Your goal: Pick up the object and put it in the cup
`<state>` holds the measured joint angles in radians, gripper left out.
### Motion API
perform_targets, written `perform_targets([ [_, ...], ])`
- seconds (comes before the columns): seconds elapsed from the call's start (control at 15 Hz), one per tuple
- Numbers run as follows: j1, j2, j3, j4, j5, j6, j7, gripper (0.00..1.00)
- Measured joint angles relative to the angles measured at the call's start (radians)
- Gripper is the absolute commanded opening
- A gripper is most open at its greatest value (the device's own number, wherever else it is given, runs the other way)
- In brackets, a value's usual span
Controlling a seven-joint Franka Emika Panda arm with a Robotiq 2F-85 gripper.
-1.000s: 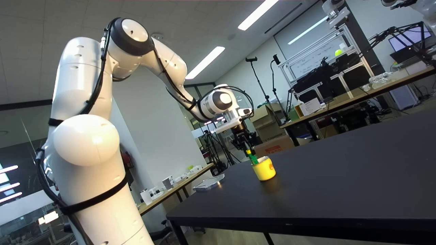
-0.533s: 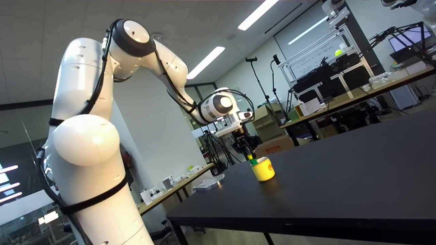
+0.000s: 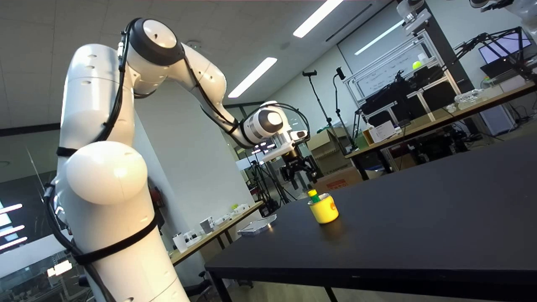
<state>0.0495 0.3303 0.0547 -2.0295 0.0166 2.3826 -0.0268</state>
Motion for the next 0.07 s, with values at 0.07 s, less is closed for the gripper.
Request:
perform_targets([
  [0.07,0.000,-0.019,-0.002,0.000,-0.006,-0.034,0.000,1.00],
])
